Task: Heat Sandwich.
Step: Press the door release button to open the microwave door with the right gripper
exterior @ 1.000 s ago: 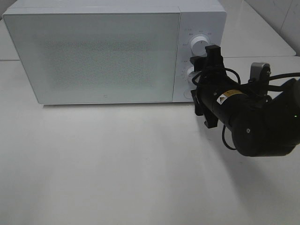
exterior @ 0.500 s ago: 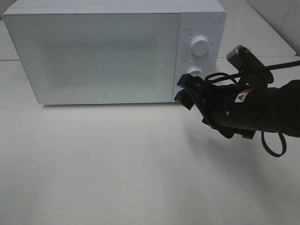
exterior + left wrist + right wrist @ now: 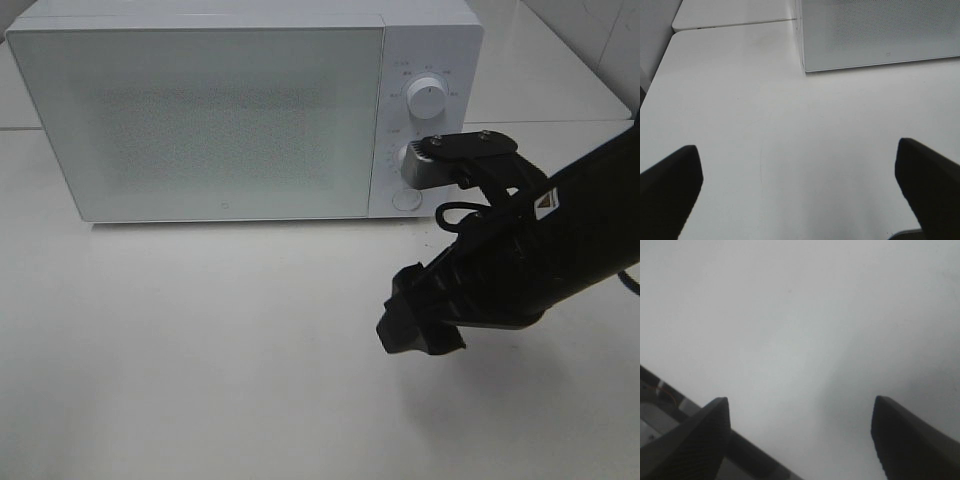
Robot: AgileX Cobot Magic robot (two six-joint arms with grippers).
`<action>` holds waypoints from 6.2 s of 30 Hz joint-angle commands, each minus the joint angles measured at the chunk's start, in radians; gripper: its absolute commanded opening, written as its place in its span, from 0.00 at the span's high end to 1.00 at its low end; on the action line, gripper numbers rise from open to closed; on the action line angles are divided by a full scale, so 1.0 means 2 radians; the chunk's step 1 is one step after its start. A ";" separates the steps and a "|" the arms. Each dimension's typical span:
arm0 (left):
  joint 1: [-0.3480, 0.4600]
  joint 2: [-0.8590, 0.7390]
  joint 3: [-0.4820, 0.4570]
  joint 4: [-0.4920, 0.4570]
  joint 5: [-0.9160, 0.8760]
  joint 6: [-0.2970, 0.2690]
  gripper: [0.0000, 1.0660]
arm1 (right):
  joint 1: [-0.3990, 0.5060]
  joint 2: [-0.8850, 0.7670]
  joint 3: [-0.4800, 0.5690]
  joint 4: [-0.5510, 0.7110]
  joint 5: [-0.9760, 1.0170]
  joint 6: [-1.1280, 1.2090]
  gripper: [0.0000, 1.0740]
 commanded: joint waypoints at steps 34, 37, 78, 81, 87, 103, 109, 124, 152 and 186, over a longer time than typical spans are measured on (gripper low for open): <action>0.002 -0.013 0.001 -0.001 -0.005 -0.002 0.05 | -0.037 -0.467 0.005 -0.114 0.300 0.035 0.29; 0.002 -0.013 0.001 -0.001 -0.005 -0.002 0.05 | -0.072 -0.509 0.019 -0.120 0.299 0.035 0.29; 0.002 -0.011 0.001 -0.001 -0.005 -0.002 0.05 | -0.277 -0.711 0.098 -0.133 0.275 0.076 0.29; 0.002 -0.011 0.001 -0.001 -0.005 -0.002 0.05 | -0.277 -0.711 0.098 -0.133 0.275 0.076 0.29; 0.002 -0.011 0.001 -0.001 -0.005 -0.002 0.05 | -0.277 -0.711 0.097 -0.133 0.273 0.077 0.29; 0.002 -0.011 0.001 -0.001 -0.005 -0.002 0.05 | -0.277 -0.642 0.086 -0.134 0.112 0.078 0.29; 0.002 -0.011 0.001 -0.001 -0.005 -0.002 0.05 | -0.277 -0.570 0.086 -0.134 0.034 0.078 0.29; 0.002 -0.011 0.001 -0.001 -0.005 -0.002 0.05 | -0.277 -0.394 0.086 -0.134 -0.157 0.076 0.29; 0.002 -0.011 0.001 -0.001 -0.005 -0.002 0.05 | -0.269 -0.132 0.192 -0.095 -0.536 0.058 0.29; 0.002 -0.011 0.001 -0.001 -0.005 -0.002 0.05 | 0.076 0.121 0.191 0.225 -0.774 -0.062 0.29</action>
